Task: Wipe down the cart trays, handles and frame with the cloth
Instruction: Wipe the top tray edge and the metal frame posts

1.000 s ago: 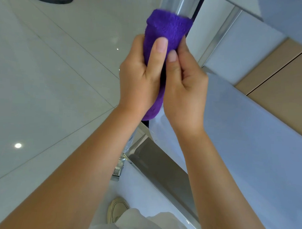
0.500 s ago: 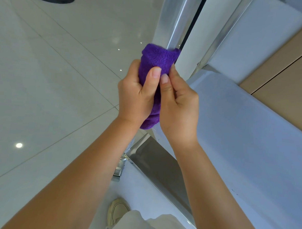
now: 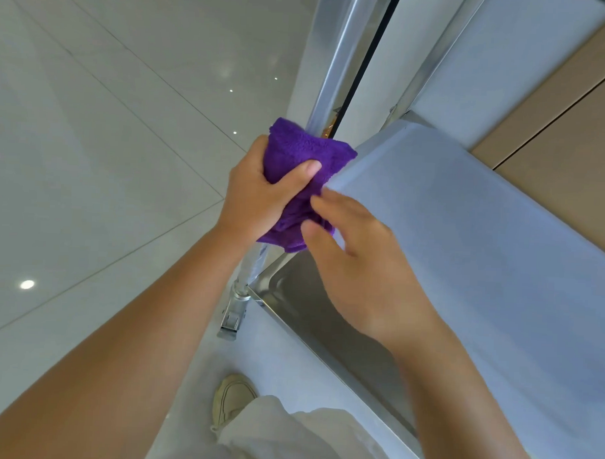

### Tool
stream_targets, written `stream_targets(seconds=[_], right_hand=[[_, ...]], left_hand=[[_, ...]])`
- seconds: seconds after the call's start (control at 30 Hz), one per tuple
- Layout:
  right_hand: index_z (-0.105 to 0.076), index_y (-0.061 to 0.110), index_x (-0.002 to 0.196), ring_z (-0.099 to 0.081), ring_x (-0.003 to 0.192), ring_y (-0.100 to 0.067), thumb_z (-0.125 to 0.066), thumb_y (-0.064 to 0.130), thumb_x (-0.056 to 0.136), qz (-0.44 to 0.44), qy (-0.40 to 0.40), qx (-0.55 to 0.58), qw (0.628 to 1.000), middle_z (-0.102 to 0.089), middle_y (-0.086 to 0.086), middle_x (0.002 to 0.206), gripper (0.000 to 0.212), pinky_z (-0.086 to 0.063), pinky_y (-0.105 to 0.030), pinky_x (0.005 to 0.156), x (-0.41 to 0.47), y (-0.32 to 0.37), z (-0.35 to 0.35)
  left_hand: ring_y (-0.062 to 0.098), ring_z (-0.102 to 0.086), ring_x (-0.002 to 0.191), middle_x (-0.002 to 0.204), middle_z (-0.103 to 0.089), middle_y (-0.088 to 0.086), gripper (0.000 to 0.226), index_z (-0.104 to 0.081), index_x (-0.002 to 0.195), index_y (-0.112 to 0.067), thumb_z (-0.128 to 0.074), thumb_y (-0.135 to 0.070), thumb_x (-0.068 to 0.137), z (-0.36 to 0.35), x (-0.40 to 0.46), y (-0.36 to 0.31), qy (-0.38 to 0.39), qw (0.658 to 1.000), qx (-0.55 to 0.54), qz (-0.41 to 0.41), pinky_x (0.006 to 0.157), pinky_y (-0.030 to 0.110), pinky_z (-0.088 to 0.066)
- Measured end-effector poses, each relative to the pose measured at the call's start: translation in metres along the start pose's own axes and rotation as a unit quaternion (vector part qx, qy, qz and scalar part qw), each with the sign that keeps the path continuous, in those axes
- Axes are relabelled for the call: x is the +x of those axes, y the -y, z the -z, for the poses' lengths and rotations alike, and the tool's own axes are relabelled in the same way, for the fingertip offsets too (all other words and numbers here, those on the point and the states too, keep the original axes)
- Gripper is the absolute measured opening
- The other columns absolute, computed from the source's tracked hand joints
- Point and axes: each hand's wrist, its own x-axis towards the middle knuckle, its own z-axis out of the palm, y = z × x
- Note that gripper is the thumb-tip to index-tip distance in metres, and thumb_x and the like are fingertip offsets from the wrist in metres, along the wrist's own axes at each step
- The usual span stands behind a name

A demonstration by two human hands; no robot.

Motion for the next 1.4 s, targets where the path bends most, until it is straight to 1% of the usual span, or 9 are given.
stream_targets(seconds=[0.13,0.27,0.4,0.73,0.87,0.93,1.03,1.23,1.4], right_hand=[[-0.067,0.013,0.092,-0.06,0.088,-0.019,-0.051,0.02,0.092,-0.094,0.06,0.09,0.99,-0.066,-0.003,0.091,0.017,-0.049,-0.024,0.076,-0.055,-0.03,0.008],[-0.063,0.033,0.111,-0.057,0.097,0.012,-0.049,0.037,0.093,-0.221,0.233,-0.009,0.947,-0.063,0.024,0.104,0.023,-0.041,0.0,0.077,-0.078,-0.074,0.003],[-0.061,0.034,0.108,-0.054,0.098,0.017,-0.052,0.034,0.094,-0.243,0.299,0.014,0.923,-0.062,0.024,0.104,0.017,-0.039,-0.001,0.084,-0.073,-0.098,-0.01],[-0.061,0.015,0.114,-0.059,0.088,0.012,-0.054,0.023,0.094,-0.096,0.054,0.253,0.961,-0.065,0.016,0.093,0.023,-0.041,-0.004,0.078,-0.003,-0.107,-0.071],[-0.062,0.021,0.108,-0.062,0.103,-0.008,-0.064,0.034,0.08,0.023,-0.011,0.273,0.962,-0.068,0.009,0.103,0.031,-0.048,-0.026,0.092,0.005,-0.104,-0.078],[-0.062,0.02,0.09,-0.062,0.086,0.001,-0.063,0.029,0.083,0.057,-0.081,0.246,0.964,-0.065,0.017,0.083,0.011,-0.046,-0.014,0.081,0.007,-0.1,-0.086],[-0.042,0.03,0.061,-0.046,0.054,0.004,-0.056,0.018,0.093,0.035,-0.173,0.237,0.955,-0.044,0.019,0.051,0.037,-0.037,-0.004,0.056,0.015,-0.105,-0.1],[-0.056,0.016,0.074,-0.052,0.063,0.002,-0.051,0.023,0.097,-0.066,-0.086,0.152,0.982,-0.056,0.018,0.063,0.025,-0.04,-0.007,0.065,0.039,-0.139,-0.108],[-0.055,-0.003,0.084,-0.051,0.069,-0.023,-0.052,0.026,0.095,-0.11,-0.061,0.119,0.985,-0.059,-0.017,0.077,0.031,-0.042,-0.027,0.066,0.041,-0.149,-0.111]], left_hand=[[0.017,-0.062,0.078,0.085,-0.061,-0.003,0.035,-0.053,0.093,-0.027,-0.066,-0.049,0.07,0.0,-0.01,0.015,-0.007,1.0,-0.022,0.01,0.075,0.04,-0.055],[0.009,-0.061,0.075,0.081,-0.061,-0.009,0.036,-0.054,0.09,-0.029,-0.066,-0.053,0.066,0.002,-0.006,0.02,0.01,1.0,-0.027,0.007,0.073,0.03,-0.052],[-0.006,-0.057,0.065,0.065,-0.063,-0.023,0.033,-0.058,0.08,-0.03,-0.065,-0.053,0.058,0.003,-0.004,0.025,0.038,0.998,-0.049,0.022,0.066,0.016,-0.045],[-0.009,-0.053,0.059,0.058,-0.059,-0.025,0.04,-0.058,0.07,-0.031,-0.062,-0.07,0.064,-0.003,0.003,0.035,0.006,0.995,-0.089,-0.037,0.059,0.01,-0.041],[-0.009,-0.051,0.059,0.058,-0.057,-0.025,0.017,-0.054,0.071,-0.025,-0.059,-0.04,0.077,-0.001,0.001,0.036,0.024,0.995,-0.088,-0.036,0.06,0.01,-0.04],[-0.01,-0.05,0.058,0.057,-0.055,-0.025,0.015,-0.049,0.071,-0.024,-0.054,-0.036,0.078,0.0,-0.002,0.042,0.03,0.995,-0.087,-0.045,0.06,0.008,-0.039],[-0.01,-0.049,0.056,0.055,-0.053,-0.027,0.015,-0.046,0.069,-0.027,-0.05,-0.038,0.079,0.004,-0.001,0.052,0.034,0.994,-0.069,-0.079,0.058,0.006,-0.035],[-0.009,-0.046,0.05,0.051,-0.053,-0.027,0.013,-0.042,0.067,-0.028,-0.052,-0.037,0.066,0.012,-0.02,0.095,0.053,0.996,-0.022,-0.074,0.053,0.004,-0.032],[-0.008,-0.052,0.056,0.057,-0.057,-0.029,0.017,-0.048,0.071,-0.03,-0.061,-0.035,0.061,0.014,-0.017,0.098,0.082,0.993,0.018,-0.088,0.056,0.006,-0.036]])
